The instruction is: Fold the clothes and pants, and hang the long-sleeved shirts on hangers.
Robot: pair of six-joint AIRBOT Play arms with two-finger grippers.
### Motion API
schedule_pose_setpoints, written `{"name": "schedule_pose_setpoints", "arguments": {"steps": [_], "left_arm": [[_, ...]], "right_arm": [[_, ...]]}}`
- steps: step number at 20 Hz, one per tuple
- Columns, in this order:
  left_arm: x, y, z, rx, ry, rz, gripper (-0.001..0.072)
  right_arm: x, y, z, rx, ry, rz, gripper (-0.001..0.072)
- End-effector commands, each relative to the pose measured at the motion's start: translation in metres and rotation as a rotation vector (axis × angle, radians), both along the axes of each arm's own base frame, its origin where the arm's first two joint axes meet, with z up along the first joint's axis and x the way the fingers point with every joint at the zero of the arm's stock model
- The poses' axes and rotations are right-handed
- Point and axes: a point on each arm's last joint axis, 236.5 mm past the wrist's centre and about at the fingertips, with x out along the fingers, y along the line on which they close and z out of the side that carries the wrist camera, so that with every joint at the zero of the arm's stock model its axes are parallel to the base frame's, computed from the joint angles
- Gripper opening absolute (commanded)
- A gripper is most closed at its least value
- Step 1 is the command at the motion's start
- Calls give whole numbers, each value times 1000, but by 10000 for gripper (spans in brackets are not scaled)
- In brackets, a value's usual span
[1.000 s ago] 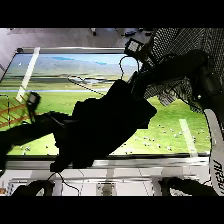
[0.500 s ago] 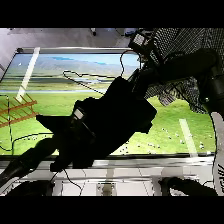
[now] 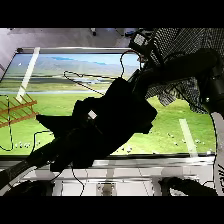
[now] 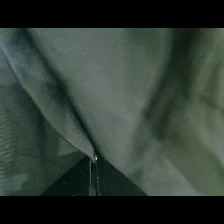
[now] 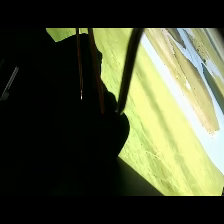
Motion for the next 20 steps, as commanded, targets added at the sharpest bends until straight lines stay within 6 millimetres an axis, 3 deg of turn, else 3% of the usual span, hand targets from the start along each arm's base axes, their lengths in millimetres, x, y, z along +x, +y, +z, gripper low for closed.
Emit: {"name": "schedule_pose_setpoints", "arguments": {"steps": [1,4,6,8,10,12,16,18,20], "left_arm": [[34,27,19,-24,-67,124,26],[64,80,44,-58,-99,251,26],[80,126,64,-83,-124,351,26],[87,165,88,-108,-158,427,26],[86,187,117,-144,-193,460,26],[80,186,149,-175,-224,424,26],[78,178,236,-243,-366,380,26],[67,159,270,-261,-386,288,26],[45,134,289,-271,-347,159,26]], "right_arm": [[-11,-6,-9,-47,42,21,23],[-26,-12,-8,-88,37,64,23],[-36,-18,-4,-122,15,102,23],[-47,-26,-10,-177,27,142,23],[-62,-30,-20,-222,64,210,23],[-64,-31,-22,-229,73,215,23],[-57,-39,-31,-261,99,175,23],[-33,-52,-39,-293,104,42,23],[-8,-57,-38,-272,77,-76,23]]}}
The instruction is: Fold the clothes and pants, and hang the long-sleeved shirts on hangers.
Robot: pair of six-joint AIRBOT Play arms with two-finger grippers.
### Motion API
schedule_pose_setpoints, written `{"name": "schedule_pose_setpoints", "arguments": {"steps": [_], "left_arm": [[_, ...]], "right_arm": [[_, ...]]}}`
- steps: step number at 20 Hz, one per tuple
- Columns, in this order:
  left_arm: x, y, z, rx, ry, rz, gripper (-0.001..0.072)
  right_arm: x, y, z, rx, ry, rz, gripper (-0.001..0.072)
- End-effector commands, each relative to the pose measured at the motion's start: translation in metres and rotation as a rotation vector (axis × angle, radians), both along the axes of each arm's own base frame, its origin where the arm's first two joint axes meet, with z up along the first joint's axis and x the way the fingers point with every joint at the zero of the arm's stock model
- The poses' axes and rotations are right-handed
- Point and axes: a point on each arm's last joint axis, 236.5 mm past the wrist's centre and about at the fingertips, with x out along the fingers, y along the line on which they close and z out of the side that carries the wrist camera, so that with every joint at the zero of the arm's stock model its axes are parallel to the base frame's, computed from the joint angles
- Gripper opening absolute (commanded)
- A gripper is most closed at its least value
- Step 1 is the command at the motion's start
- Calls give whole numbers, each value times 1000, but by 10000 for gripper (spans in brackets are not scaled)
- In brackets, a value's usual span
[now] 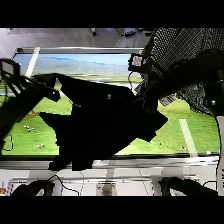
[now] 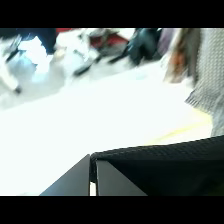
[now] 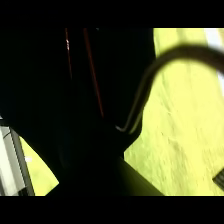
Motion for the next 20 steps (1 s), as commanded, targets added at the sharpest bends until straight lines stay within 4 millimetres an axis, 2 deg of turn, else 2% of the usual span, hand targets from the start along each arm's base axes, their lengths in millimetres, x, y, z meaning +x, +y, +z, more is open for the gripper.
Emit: {"name": "schedule_pose_setpoints", "arguments": {"steps": [1,2,4,5,9,13,15,17,20], "left_arm": [[-34,-31,34,24,22,-175,26],[-38,-30,28,43,67,-176,26],[-43,-19,1,80,196,-136,26],[-51,-22,-11,72,264,-151,26],[-98,-70,-30,84,388,-362,26],[-152,-132,-22,67,393,-593,26],[-174,-153,-22,-11,490,-636,26],[-188,-168,-29,-35,559,-670,26],[-185,-192,-32,-58,550,-701,26]], "right_arm": [[37,-10,-1,11,-53,-180,23],[42,-7,3,36,-66,-198,23],[49,-6,7,63,-84,-233,23],[50,-6,8,65,-85,-238,23],[53,-5,10,76,-99,-245,23],[56,-5,11,85,-101,-261,23],[60,-4,15,98,-118,-270,23],[59,2,18,127,-117,-262,23],[51,19,24,198,-82,-230,23]]}}
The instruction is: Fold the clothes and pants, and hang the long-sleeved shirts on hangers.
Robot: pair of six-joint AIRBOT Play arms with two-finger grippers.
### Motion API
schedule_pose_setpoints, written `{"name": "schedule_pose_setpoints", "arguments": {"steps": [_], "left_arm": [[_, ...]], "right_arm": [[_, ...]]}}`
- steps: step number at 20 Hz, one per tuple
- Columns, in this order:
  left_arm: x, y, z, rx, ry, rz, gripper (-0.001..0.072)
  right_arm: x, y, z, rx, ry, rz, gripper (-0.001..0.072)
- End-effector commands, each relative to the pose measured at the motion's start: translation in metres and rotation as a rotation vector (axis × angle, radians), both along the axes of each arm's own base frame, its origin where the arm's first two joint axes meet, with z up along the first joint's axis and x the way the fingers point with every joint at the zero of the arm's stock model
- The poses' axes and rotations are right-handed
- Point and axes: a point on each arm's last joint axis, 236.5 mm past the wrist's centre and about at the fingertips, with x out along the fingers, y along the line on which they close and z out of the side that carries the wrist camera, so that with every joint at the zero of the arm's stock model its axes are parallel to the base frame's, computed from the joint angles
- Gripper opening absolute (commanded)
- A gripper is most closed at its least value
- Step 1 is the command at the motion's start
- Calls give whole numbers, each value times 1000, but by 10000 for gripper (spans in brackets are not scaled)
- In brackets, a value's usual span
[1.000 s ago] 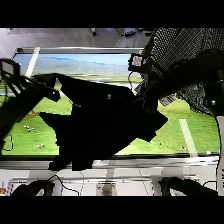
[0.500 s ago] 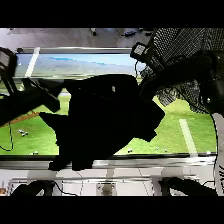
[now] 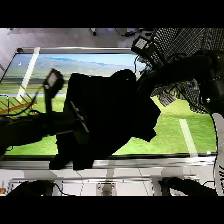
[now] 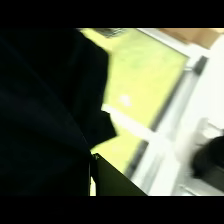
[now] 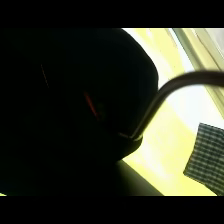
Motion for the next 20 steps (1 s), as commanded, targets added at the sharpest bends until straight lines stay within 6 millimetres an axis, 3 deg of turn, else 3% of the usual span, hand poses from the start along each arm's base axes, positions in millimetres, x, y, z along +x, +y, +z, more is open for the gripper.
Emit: {"name": "schedule_pose_setpoints", "arguments": {"steps": [1,4,5,6,7,10,12,13,16,20], "left_arm": [[-8,-32,-8,-28,42,-46,26],[-6,-51,-44,42,89,-90,57],[-1,-48,-50,72,72,-83,242],[10,-39,-52,109,27,-58,472],[20,-28,-48,139,-31,-29,564],[47,23,2,209,-289,97,560],[56,61,44,223,-460,206,558],[58,81,56,252,-520,256,558],[70,125,55,376,-569,347,557],[99,140,18,537,-548,307,553]], "right_arm": [[-6,17,8,75,11,30,23],[-7,15,6,51,1,57,23],[-9,14,5,30,-6,82,23],[-12,13,3,3,-13,116,23],[-17,11,1,-31,-27,165,23],[-25,8,4,-93,-79,261,23],[-26,8,6,-107,-101,286,23],[-26,9,7,-104,-104,290,23],[-27,14,9,-96,-119,318,23],[-35,24,16,-58,-134,362,23]]}}
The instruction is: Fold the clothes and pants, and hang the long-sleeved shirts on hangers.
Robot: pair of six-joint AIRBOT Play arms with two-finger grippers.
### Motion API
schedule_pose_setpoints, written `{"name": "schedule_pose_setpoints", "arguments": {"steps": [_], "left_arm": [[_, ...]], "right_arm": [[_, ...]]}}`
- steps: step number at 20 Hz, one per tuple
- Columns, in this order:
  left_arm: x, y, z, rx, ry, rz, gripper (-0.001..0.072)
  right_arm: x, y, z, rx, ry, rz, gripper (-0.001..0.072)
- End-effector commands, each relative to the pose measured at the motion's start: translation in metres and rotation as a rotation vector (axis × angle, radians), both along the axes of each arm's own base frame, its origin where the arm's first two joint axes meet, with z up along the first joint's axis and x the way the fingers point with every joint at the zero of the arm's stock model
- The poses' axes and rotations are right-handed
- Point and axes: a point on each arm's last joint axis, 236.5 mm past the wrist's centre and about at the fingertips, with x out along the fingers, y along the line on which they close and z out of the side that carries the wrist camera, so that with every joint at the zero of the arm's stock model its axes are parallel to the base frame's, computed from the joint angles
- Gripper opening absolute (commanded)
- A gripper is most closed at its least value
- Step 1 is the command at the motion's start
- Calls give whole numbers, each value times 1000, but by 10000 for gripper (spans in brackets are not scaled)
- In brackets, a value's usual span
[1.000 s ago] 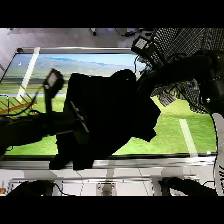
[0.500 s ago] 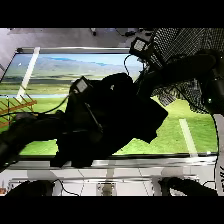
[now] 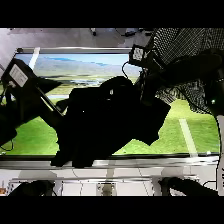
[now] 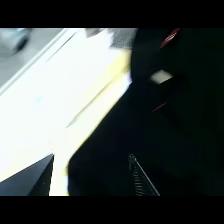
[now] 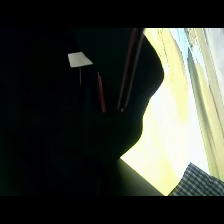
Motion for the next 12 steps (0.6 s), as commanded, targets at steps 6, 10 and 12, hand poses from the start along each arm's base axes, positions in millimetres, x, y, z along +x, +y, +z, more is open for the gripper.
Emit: {"name": "schedule_pose_setpoints", "arguments": {"steps": [6,10,12], "left_arm": [[39,-32,-94,194,163,-183,552],[51,-48,-115,177,197,-220,487],[59,-49,-119,172,194,-208,148]], "right_arm": [[-26,15,21,56,-27,113,23],[-33,16,19,55,-5,129,24],[-34,18,21,65,-3,135,24]]}}
